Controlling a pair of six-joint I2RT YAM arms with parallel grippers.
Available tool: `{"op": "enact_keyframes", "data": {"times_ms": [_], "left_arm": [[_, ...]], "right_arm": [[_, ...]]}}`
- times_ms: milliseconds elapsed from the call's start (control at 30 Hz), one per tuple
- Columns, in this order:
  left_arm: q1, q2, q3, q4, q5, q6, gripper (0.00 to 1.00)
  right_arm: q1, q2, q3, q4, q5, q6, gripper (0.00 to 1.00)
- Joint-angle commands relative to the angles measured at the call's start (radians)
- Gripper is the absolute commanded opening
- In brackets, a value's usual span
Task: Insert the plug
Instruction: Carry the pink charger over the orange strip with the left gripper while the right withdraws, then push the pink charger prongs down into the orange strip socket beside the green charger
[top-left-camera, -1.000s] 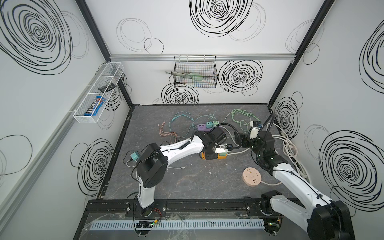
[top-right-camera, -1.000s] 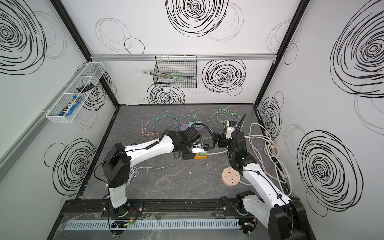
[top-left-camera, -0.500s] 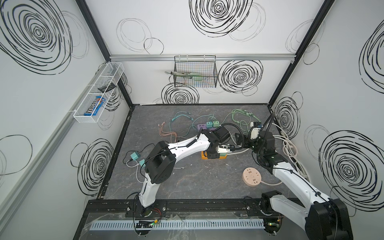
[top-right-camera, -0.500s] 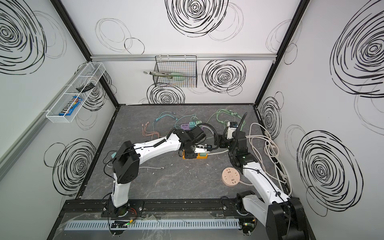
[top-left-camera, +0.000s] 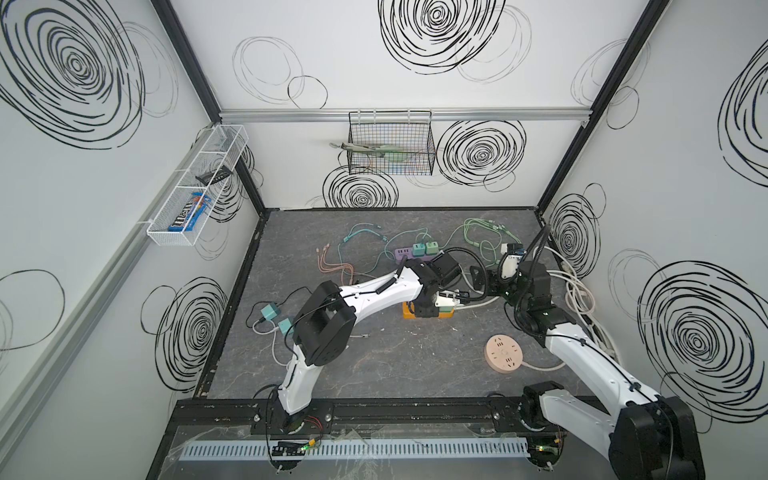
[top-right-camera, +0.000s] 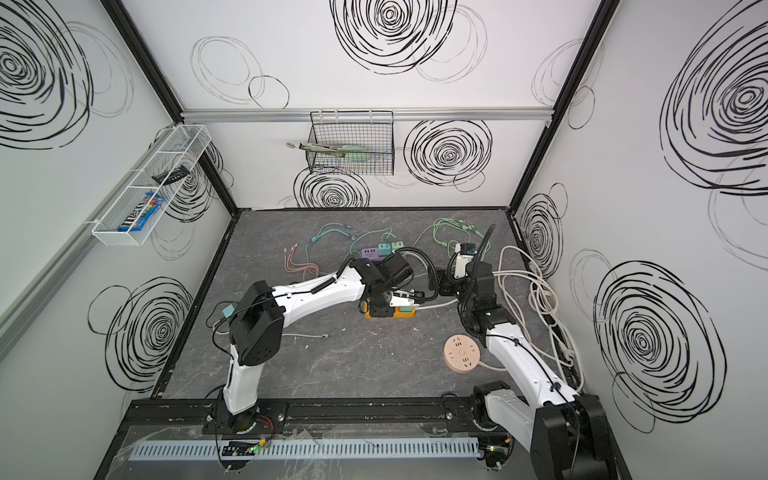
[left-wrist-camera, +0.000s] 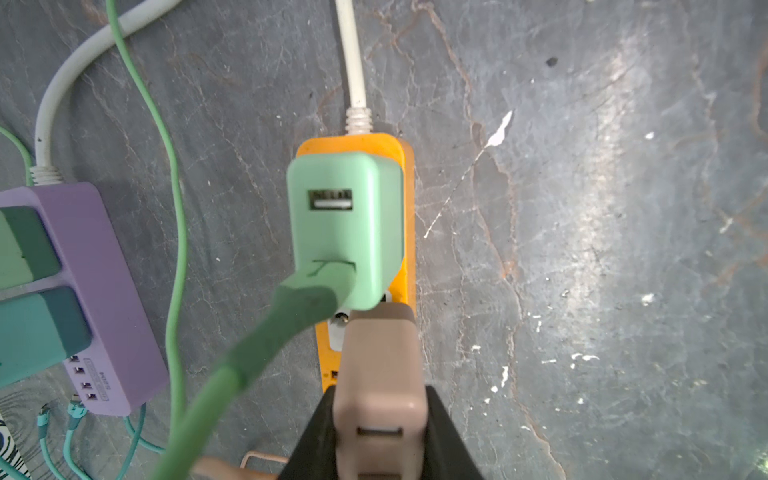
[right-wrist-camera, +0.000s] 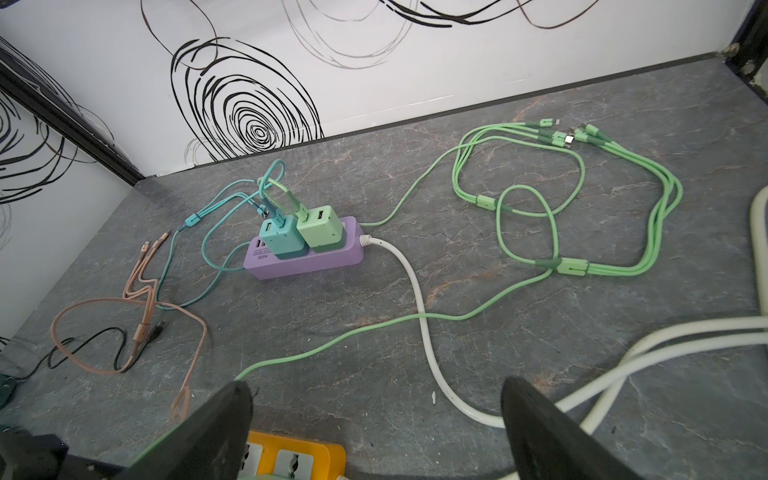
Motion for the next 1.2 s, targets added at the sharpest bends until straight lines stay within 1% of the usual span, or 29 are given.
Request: {"op": "enact_keyframes", "data": {"times_ms": [0,267,467,600,700,733,767,833,867,900,1033,1067,1167], "left_arm": [[0.011,0.039,0.032,-0.042,0.035,0.038,0.00],[0.035,0.168,0.106,-0.164,0.108,0.044,0.00],[0.038,0.265,0.125,-0.194,0.105,0.043,0.00],[0.039,0.275,0.120,-0.187,0.112,0.042,0.00],[0.045,0.258,0.137,-0.180,0.116,0.042,0.00],[0.049,0.249,0.143,-0.178,0.119,0.040,0.02],[0.053,0.234,0.149,-0.174,0.125,0.039,0.08],[0.064,0.198,0.154,-0.160,0.148,0.032,0.29],[0.069,0.177,0.153,-0.147,0.164,0.028,0.39],[0.074,0.154,0.148,-0.128,0.173,0.023,0.46],[0.080,0.077,0.122,-0.075,0.181,0.019,0.60],[0.083,0.048,0.110,-0.060,0.194,0.015,0.65],[0.095,-0.049,0.053,0.008,0.259,-0.024,0.89]], "right_arm": [[-0.005,0.003,0.032,-0.004,-0.009,0.001,0.97],[-0.007,0.003,0.034,-0.017,-0.016,0.001,0.97],[-0.008,0.006,0.036,-0.037,-0.030,0.001,0.97],[-0.007,0.008,0.029,-0.048,-0.036,0.011,0.97],[-0.007,0.000,0.021,-0.052,-0.035,0.019,0.97],[-0.008,-0.005,0.018,-0.052,-0.032,0.022,0.97],[-0.007,-0.010,0.015,-0.054,-0.029,0.024,0.97],[-0.008,-0.017,0.009,-0.053,-0.019,0.028,0.97],[-0.008,-0.022,0.007,-0.051,-0.015,0.030,0.97],[-0.008,-0.025,0.004,-0.049,-0.013,0.032,0.97],[-0.007,-0.038,-0.007,-0.037,-0.010,0.036,0.97],[-0.007,-0.044,-0.013,-0.034,-0.006,0.043,0.97],[-0.010,-0.068,-0.039,-0.026,0.024,0.077,0.97]]}}
